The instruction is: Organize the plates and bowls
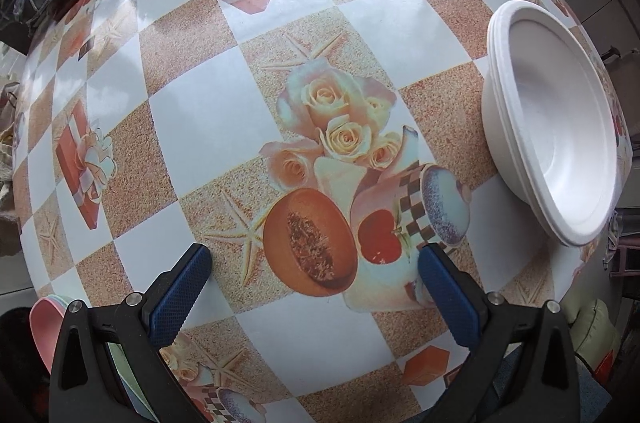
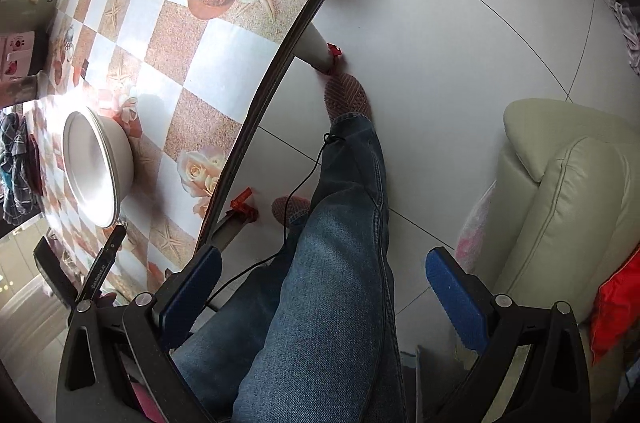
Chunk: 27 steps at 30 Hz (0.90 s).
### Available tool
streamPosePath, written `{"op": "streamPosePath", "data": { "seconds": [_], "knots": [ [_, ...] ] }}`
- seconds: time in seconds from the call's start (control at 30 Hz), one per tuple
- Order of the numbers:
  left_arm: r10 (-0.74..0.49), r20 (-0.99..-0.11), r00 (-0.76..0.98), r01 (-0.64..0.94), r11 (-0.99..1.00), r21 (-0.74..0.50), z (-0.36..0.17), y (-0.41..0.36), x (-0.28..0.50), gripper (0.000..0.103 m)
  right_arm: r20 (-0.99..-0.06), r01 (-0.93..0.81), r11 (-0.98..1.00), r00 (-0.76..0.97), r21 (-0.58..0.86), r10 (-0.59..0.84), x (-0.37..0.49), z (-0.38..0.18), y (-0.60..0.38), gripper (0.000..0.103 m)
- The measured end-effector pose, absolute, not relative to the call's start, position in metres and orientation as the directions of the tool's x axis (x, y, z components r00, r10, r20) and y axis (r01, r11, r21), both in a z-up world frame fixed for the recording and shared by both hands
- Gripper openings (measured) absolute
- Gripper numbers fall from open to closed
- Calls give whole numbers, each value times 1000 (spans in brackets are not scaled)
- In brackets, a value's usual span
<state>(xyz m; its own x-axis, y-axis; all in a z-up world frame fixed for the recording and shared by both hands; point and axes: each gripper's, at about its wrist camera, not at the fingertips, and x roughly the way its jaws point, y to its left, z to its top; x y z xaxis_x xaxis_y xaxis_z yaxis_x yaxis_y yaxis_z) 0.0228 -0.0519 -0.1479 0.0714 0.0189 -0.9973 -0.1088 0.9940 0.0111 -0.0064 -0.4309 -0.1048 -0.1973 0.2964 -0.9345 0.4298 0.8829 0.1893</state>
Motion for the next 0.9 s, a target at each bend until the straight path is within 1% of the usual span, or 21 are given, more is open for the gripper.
{"op": "streamPosePath", "data": {
  "seconds": [0.23, 0.43, 0.47, 0.5, 0.63, 0.7, 0.77, 0.9],
  "knots": [
    [12, -1000, 4, -151, 989, 11, -149, -51, 33, 103, -952, 167, 970, -222, 176, 210, 46, -103, -371, 103],
    [8, -999, -52, -143, 990, 16, -151, -47, 37, 103, -949, 33, 979, -241, 202, 204, 83, -116, -317, 103],
    [11, -999, -52, -167, 986, 19, -148, -43, 35, 100, -950, 12, 979, -239, 204, 201, 88, -117, -310, 103],
    [9, -999, -48, -199, 980, 19, -144, -30, 42, 98, -952, -8, 979, -236, 203, 196, 93, -117, -303, 103],
    [-10, -999, 47, -281, 959, -23, -105, -17, 39, 98, -957, -54, 977, -220, 207, 191, 107, -115, -286, 103],
    [-14, -993, 115, -271, 962, -44, -85, -23, 47, 98, -961, -77, 977, -212, 200, 180, 113, -116, -282, 103],
    [-19, -989, 146, -237, 970, -54, -76, -36, 61, 99, -964, -99, 978, -211, 185, 161, 119, -119, -278, 103],
    [-29, -989, 147, -186, 981, -57, -84, -68, 88, 99, -968, -119, 980, -211, 161, 133, 134, -129, -275, 103]
  ]
}}
